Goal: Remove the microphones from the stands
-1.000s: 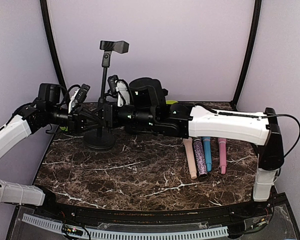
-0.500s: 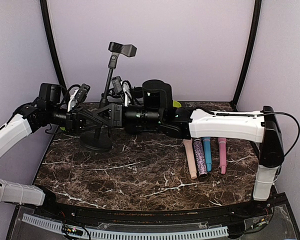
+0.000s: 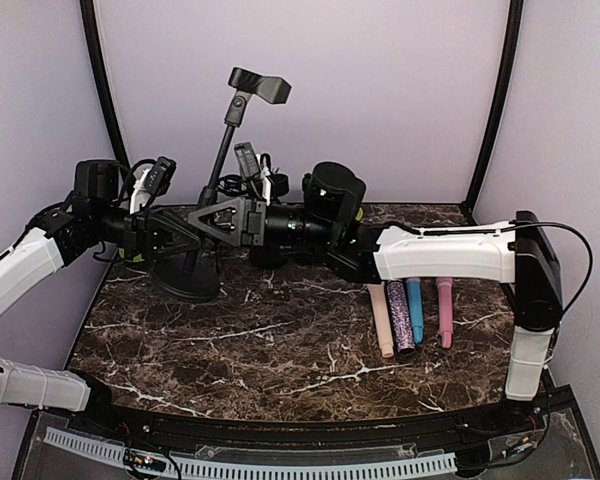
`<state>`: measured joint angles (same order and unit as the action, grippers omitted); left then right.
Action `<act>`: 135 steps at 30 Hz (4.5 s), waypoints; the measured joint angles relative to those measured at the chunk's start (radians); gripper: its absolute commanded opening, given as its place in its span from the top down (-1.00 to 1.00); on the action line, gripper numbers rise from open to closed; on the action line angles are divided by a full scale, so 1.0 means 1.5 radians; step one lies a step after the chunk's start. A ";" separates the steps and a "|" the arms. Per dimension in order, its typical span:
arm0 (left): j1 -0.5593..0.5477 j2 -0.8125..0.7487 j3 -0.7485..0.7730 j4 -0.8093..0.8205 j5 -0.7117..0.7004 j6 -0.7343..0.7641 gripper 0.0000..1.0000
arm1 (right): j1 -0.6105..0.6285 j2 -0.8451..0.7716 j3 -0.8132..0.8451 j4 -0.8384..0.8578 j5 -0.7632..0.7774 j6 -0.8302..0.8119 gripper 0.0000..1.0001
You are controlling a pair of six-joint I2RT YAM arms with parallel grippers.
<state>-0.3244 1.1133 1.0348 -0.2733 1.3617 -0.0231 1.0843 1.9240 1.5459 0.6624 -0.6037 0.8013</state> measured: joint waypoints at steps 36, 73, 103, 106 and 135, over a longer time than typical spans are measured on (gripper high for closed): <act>0.011 -0.026 -0.029 0.097 -0.047 -0.031 1.00 | 0.050 -0.051 0.038 -0.154 0.269 -0.172 0.63; 0.001 -0.032 -0.029 0.181 0.037 -0.124 1.00 | 0.060 -0.093 0.076 -0.209 0.267 -0.154 -0.21; 0.039 -0.021 0.066 -0.105 -0.166 0.118 -0.98 | 0.054 -0.084 -0.043 -0.307 0.517 -0.370 1.00; 0.087 -0.018 0.066 -0.144 -0.197 0.148 -0.98 | 0.014 -0.101 -0.140 -0.281 0.573 -0.405 1.00; 0.167 -0.037 0.041 -0.243 -0.310 0.205 -0.98 | -0.285 0.123 -0.157 -0.044 0.722 -0.507 1.00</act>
<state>-0.0738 1.0576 1.0969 -0.6384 0.8974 0.2848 0.6567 2.1086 1.3106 0.5961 0.4789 0.0406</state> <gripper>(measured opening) 0.988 0.218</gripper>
